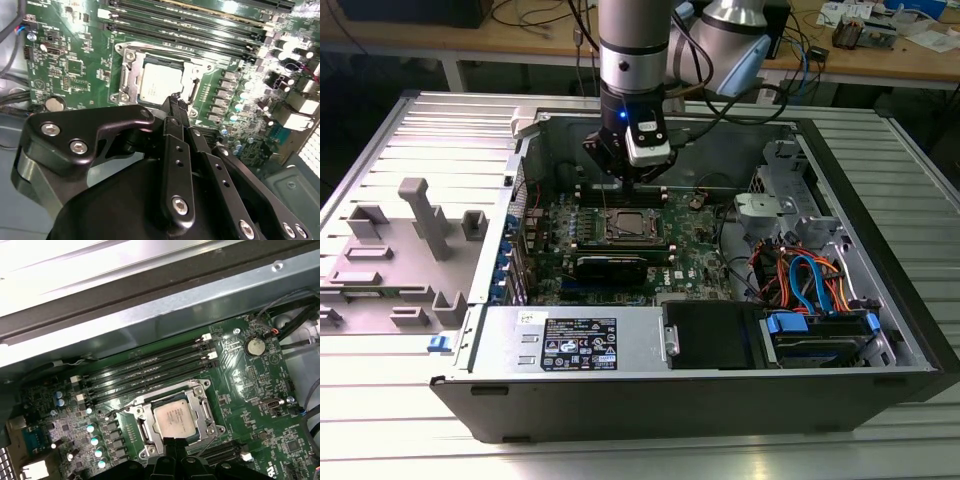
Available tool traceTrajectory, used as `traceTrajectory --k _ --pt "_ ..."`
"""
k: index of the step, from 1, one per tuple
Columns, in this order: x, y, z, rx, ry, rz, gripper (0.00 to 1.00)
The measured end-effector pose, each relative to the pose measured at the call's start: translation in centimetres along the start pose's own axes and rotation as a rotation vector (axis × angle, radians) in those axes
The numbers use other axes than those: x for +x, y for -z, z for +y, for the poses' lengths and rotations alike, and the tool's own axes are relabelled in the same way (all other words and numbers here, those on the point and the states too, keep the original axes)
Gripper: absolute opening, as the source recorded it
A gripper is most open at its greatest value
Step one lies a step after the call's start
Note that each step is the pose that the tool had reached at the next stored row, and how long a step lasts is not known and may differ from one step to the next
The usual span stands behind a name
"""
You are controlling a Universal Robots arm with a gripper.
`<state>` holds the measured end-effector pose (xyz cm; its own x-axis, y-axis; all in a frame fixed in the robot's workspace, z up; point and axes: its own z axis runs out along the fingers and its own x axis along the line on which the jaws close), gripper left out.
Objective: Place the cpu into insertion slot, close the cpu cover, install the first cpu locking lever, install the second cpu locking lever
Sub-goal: 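Install the first cpu locking lever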
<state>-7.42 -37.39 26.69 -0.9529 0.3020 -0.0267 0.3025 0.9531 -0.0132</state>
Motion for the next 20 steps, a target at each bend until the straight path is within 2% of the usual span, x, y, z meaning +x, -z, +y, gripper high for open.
traceTrajectory --k 3,13,20 --pt "0.27 0.0 -0.08 -0.0015 0.053 -0.0008 0.11" --pt "0.33 -0.06 -0.1 -0.007 0.291 -0.0041 0.11" --pt "0.34 -0.07 -0.1 -0.0073 0.301 -0.0042 0.11"
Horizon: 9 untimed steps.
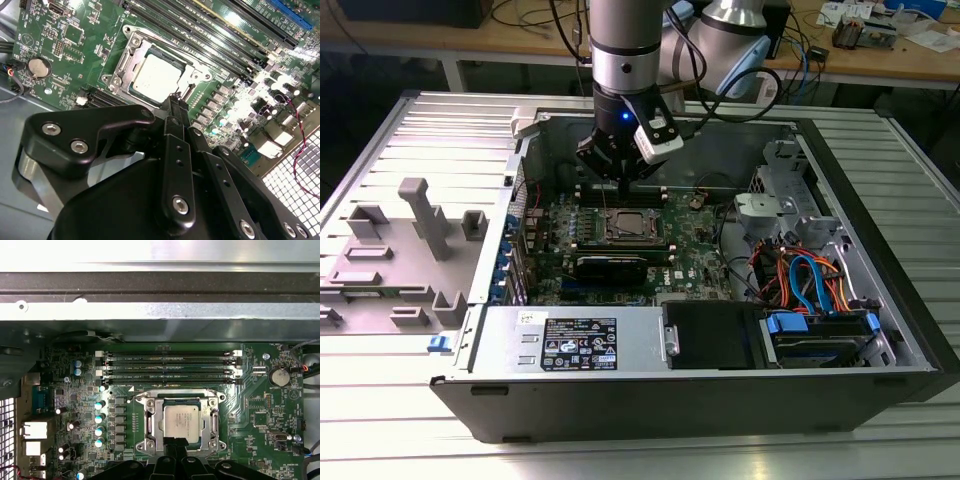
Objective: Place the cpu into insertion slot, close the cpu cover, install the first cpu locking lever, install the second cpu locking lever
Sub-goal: 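Install the first cpu locking lever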
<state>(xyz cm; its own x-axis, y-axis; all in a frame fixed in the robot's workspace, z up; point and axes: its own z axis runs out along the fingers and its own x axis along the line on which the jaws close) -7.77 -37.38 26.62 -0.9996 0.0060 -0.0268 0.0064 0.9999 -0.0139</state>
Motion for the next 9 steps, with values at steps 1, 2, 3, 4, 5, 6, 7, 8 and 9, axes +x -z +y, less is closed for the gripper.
traceTrajectory --k 1,2,3,4,5,6,7,8,9 --pt "0.0 0.0 0.0 0.0 0.0 0.0 0.11" --pt "0.0 0.0 0.0 0.0 0.0 0.0 0.11" --pt "0.0 0.0 0.0 0.0 0.0 0.0 0.11" --pt "0.0 0.0 0.0 0.0 0.0 0.0 0.11" --pt "0.0 0.0 0.0 0.0 0.0 0.0 0.11" --pt "0.0 0.0 0.0 0.0 0.0 0.0 0.11" --pt "0.0 0.0 0.0 0.0 0.0 0.0 0.11" --pt "0.08 0.0 0.0 -0.0001 0.0 -0.0001 0.11" --pt "0.31 0.01 -0.01 -0.0001 0.0 0.0 0.11"
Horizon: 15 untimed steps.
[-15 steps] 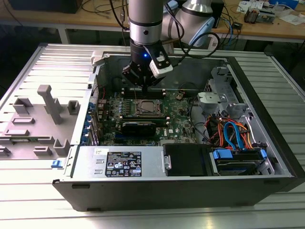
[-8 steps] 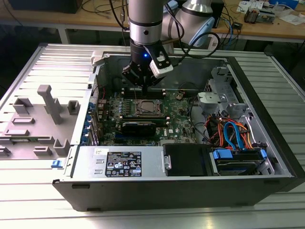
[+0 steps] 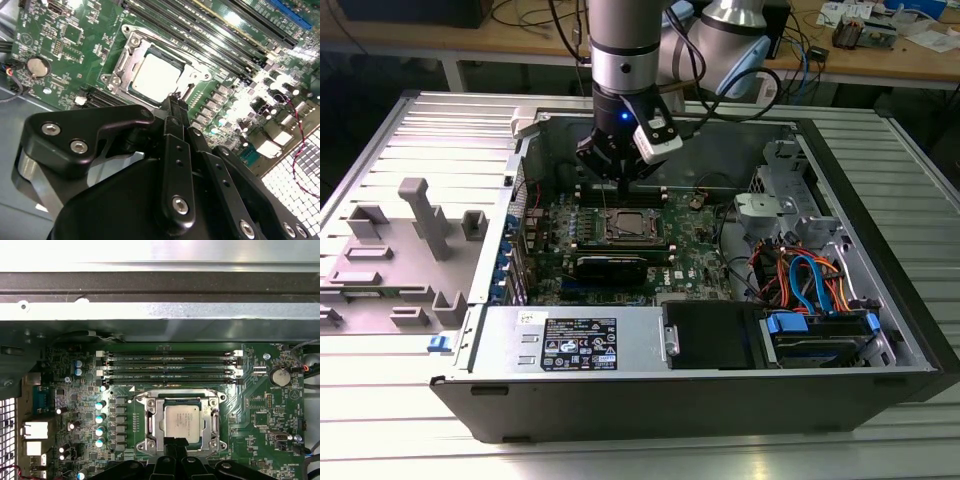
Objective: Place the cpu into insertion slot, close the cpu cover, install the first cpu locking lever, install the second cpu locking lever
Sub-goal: 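Install the first cpu locking lever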
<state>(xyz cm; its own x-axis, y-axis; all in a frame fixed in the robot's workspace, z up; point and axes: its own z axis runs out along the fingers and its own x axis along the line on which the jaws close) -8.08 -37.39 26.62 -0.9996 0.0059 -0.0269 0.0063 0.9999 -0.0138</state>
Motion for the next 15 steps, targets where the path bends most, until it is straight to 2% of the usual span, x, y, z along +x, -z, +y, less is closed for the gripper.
traceTrajectory --k 2,4,6,10,15 --pt "0.57 0.01 0.0 -0.0001 0.002 0.0 0.11" --pt "0.85 0.01 0.0 -0.0004 0.015 -0.0002 0.11" --pt "0.99 -0.03 0.0 -0.0014 0.061 -0.0008 0.11" --pt "2.16 -0.08 -0.01 -0.0015 0.072 -0.001 0.11" --pt "4.07 -0.07 0.01 -0.0015 0.072 -0.0015 0.11"
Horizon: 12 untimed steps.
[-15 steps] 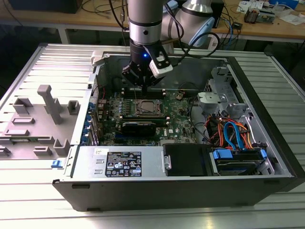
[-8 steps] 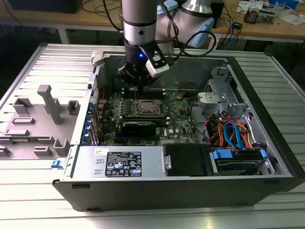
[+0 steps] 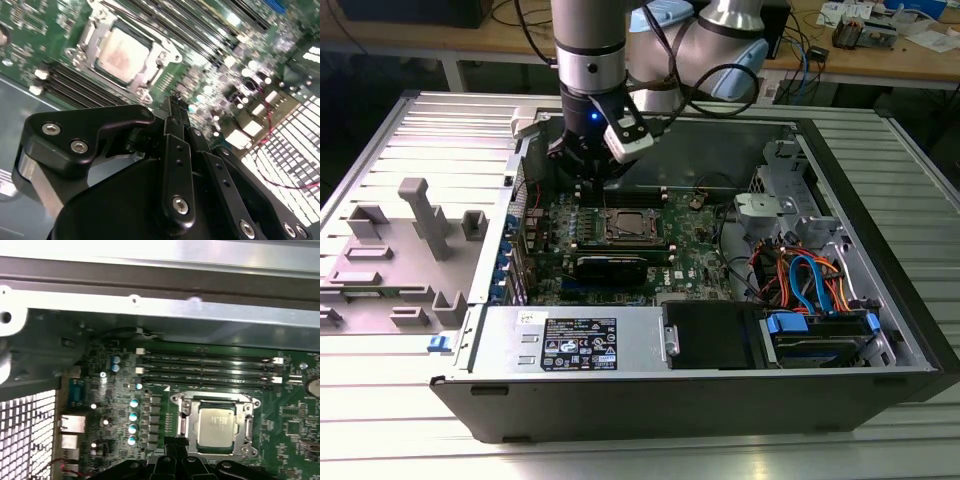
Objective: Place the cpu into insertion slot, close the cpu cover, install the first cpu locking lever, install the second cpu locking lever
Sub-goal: 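Install the first cpu locking lever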
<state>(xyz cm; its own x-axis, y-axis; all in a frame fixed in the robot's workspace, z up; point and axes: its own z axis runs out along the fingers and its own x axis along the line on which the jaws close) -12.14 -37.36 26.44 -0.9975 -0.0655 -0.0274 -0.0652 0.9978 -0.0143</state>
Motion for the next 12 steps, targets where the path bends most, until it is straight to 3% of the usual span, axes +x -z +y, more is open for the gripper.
traceTrajectory --k 2,12 --pt "0.54 -0.01 0.3 0.0 0.0 0.0 0.11" --pt "0.45 -0.19 2.49 0.0 0.001 0.0 0.11"
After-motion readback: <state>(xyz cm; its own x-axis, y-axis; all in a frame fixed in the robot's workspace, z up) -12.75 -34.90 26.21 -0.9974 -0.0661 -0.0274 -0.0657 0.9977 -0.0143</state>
